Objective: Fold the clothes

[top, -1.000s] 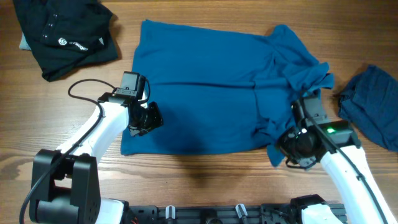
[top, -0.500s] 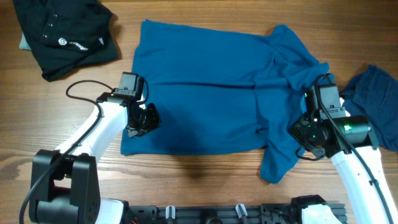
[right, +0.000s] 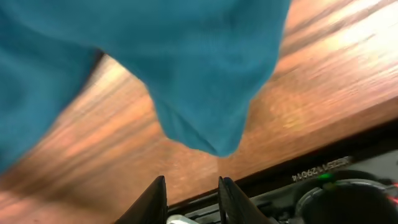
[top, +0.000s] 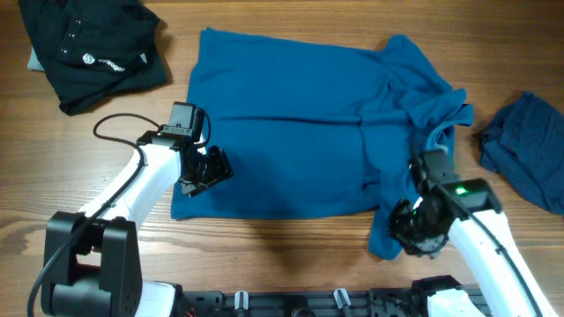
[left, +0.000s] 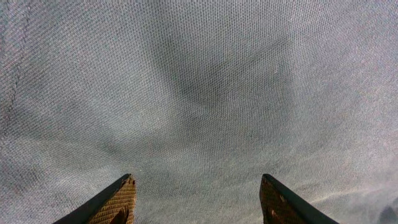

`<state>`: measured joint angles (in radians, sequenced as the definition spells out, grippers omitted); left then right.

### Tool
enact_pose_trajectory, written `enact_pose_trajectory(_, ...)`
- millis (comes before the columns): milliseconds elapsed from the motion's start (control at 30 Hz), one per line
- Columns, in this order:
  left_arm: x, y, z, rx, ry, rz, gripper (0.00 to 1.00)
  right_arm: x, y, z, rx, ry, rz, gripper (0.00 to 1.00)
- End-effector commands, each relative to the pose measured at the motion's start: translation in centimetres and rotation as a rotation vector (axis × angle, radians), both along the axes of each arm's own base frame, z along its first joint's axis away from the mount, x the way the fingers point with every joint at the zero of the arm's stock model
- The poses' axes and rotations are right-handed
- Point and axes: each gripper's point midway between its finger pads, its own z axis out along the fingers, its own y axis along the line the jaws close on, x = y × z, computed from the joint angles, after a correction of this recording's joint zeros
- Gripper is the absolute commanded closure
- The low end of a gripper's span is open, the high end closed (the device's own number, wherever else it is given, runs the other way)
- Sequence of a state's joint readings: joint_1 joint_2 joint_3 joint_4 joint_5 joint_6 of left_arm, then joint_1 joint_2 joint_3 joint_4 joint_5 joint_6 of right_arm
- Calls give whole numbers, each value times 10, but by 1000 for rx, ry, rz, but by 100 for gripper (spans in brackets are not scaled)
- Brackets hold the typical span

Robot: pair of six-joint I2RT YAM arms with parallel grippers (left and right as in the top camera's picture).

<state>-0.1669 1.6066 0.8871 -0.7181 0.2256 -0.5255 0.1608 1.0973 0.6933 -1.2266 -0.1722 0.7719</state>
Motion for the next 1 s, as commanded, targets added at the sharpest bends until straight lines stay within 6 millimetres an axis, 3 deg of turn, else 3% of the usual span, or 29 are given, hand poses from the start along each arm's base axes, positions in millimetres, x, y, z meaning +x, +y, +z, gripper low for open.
enact_pose_trajectory(0, 0, 3, -4, 10, 6, 4, 36, -21, 21, -27, 134, 56, 5, 71)
enact_pose_trajectory(167, 0, 3, -4, 10, 6, 4, 36, -26, 15, -47, 97, 58, -31, 65)
enact_pose_trajectory(200, 0, 3, -4, 11, 6, 4, 35, -27, 10, -50, 64, 57, -52, 44)
enact_pose_trajectory(233, 0, 3, -4, 10, 6, 4, 35, -26, 8, -51, 53, 56, -64, 34)
enact_pose_trajectory(433, 0, 3, -4, 10, 6, 4, 35, -16, 8, -53, 46, 17, -105, 34)
enact_pose_trajectory(600, 0, 3, -4, 10, 6, 4, 35, -18, -4, -61, -26, 26, -191, 35)
enact_pose_trajectory(833, 1, 3, -4, 10, 3, 4, 35, -17, -4, -64, -28, 26, -219, 39)
enact_pose_trajectory(933, 2, 3, -4, 5, 0, 8, 35, -14, -3, -66, -23, 23, -220, 45)
enact_pose_trajectory(967, 2, 3, -4, 5, 1, 10, 34, -14, -2, -67, -19, 26, -220, 52)
